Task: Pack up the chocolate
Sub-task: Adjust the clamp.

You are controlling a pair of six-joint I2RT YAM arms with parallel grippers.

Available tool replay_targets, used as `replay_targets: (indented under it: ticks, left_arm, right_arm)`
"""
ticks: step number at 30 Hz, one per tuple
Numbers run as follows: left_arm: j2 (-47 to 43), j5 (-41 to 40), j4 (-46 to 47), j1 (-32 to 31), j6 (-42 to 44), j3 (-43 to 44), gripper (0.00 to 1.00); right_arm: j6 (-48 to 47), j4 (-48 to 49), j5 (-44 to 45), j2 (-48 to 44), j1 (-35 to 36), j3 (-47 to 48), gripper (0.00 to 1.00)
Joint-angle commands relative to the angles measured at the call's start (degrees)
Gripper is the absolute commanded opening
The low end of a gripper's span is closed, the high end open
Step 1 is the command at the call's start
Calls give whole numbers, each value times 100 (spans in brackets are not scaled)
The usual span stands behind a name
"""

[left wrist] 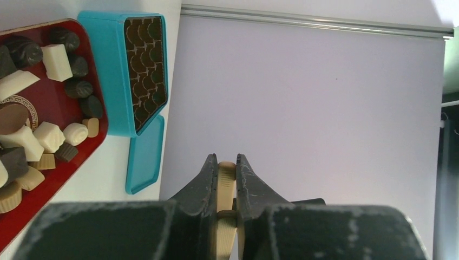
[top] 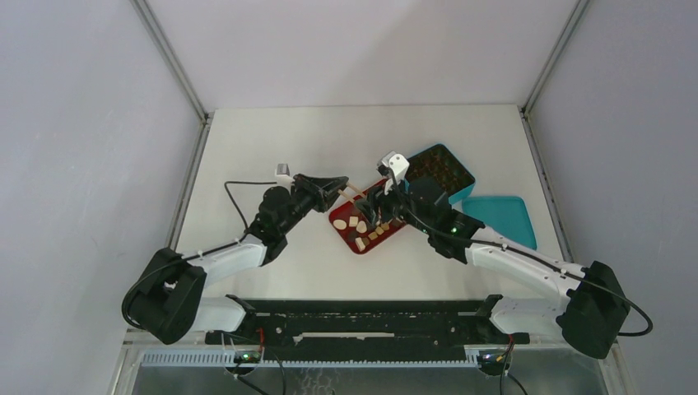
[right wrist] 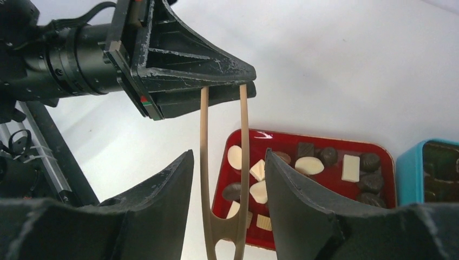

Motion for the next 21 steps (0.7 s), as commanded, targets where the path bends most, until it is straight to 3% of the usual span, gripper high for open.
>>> replay_targets:
  ticks: [1, 14, 21]
  left_arm:
    - [-151, 39, 370, -31, -319, 1, 0]
    - [-93, 93, 362, -31, -448, 44, 0]
    - [-36, 154, 348, -35, -498, 56, 0]
  right_arm:
    - [-48, 564, -257, -55, -52, 32, 59]
    - [-340, 444, -302, 130, 10, 32, 58]
    - [-451, 454, -193, 168, 53, 34, 51]
